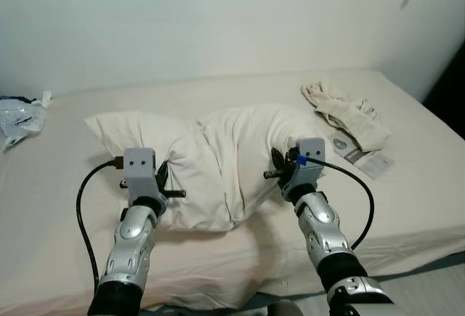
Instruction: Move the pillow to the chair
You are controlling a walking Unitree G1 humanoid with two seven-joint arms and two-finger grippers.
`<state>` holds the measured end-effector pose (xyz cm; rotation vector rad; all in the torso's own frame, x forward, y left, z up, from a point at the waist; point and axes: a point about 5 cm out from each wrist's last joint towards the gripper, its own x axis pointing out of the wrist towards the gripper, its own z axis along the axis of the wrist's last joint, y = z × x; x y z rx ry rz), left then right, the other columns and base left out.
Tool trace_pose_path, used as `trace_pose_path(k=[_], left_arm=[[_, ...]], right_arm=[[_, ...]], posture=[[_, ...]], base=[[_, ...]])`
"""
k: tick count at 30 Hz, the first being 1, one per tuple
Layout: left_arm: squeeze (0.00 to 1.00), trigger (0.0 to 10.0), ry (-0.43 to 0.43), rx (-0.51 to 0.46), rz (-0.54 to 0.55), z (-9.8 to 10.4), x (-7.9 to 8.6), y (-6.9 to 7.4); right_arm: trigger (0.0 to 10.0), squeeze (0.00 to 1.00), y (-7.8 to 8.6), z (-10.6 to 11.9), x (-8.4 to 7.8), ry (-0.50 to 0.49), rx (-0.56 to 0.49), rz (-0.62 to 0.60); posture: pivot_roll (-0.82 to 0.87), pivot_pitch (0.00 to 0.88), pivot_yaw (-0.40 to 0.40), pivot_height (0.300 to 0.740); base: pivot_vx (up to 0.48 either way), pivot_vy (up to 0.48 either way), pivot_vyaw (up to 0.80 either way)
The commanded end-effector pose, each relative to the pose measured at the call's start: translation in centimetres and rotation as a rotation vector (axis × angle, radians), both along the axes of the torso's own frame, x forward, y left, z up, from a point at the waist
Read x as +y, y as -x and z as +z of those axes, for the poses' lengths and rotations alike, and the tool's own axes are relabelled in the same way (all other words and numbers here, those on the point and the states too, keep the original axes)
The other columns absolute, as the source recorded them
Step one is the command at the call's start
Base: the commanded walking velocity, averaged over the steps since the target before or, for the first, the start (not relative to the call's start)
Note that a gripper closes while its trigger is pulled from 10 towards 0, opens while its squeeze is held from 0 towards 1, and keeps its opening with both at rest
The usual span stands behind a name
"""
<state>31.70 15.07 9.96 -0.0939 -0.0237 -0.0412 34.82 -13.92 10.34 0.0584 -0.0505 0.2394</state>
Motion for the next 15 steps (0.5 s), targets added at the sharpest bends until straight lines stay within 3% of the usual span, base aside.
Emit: trace_pose_path(k=[1, 15], left_arm=[[0.00, 10.0, -0.020, -0.039, -0.018, 0.52, -0.45, 0.00], [0.00, 10.0, 0.025, -0.068, -0.009, 1.32, -0.69, -0.40]], right_arm=[[10.0, 0.00, -0.21, 0.40, 1.13, 0.014, -0.012, 0.046], [10.0, 0.00, -0.51, 1.02, 1.48, 0.000, -0.026, 0.056]], posture=[[-0.01, 0.000, -0.032, 0.665], [-0.01, 0.000, -0.037, 0.725]], base=[[0.000, 0.000, 0.00], [0.000, 0.000, 0.00]])
